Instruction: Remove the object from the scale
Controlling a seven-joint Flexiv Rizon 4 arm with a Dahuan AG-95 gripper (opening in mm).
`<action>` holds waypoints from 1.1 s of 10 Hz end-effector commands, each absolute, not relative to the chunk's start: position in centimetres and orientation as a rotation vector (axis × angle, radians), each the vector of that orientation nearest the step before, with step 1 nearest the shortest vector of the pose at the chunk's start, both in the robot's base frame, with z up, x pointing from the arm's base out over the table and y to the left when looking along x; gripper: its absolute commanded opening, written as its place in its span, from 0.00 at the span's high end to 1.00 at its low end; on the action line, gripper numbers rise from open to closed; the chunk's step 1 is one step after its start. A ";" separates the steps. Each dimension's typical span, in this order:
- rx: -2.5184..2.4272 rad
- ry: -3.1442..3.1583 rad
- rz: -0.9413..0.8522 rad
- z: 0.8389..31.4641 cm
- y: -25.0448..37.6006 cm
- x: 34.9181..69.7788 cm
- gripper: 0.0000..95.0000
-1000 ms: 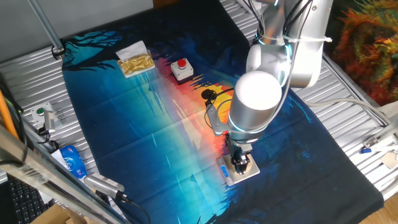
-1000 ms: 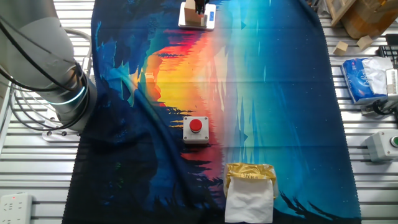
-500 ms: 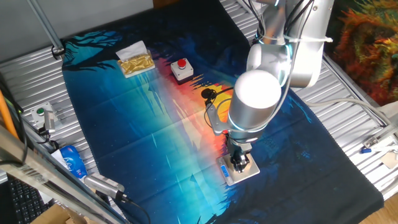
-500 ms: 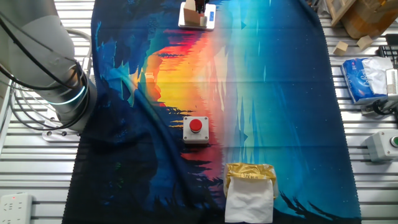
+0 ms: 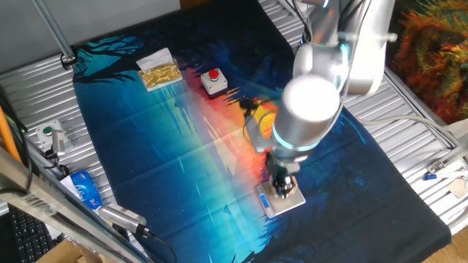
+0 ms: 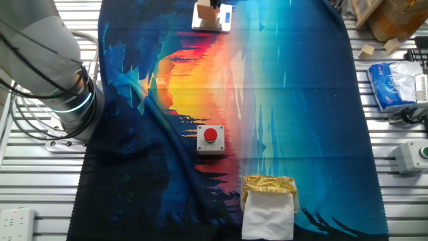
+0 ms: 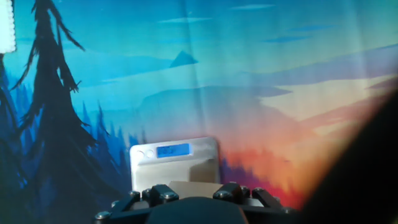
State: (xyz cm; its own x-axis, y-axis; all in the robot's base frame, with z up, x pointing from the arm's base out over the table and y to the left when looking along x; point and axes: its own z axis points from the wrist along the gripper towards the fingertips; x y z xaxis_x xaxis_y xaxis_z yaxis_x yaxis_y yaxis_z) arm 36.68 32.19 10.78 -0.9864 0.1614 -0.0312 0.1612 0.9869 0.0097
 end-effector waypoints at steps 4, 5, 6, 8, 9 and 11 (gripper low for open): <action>0.158 3.109 0.008 13.4 25.2 40.9 1.00; 0.144 3.108 0.009 13.6 23.9 41.5 1.00; 0.138 3.106 0.010 13.3 23.2 41.6 1.00; 0.129 3.099 0.000 11.7 22.6 41.9 1.00; 0.124 3.092 0.000 10.8 22.5 42.1 1.00; 0.117 3.083 0.003 9.2 22.2 42.3 1.00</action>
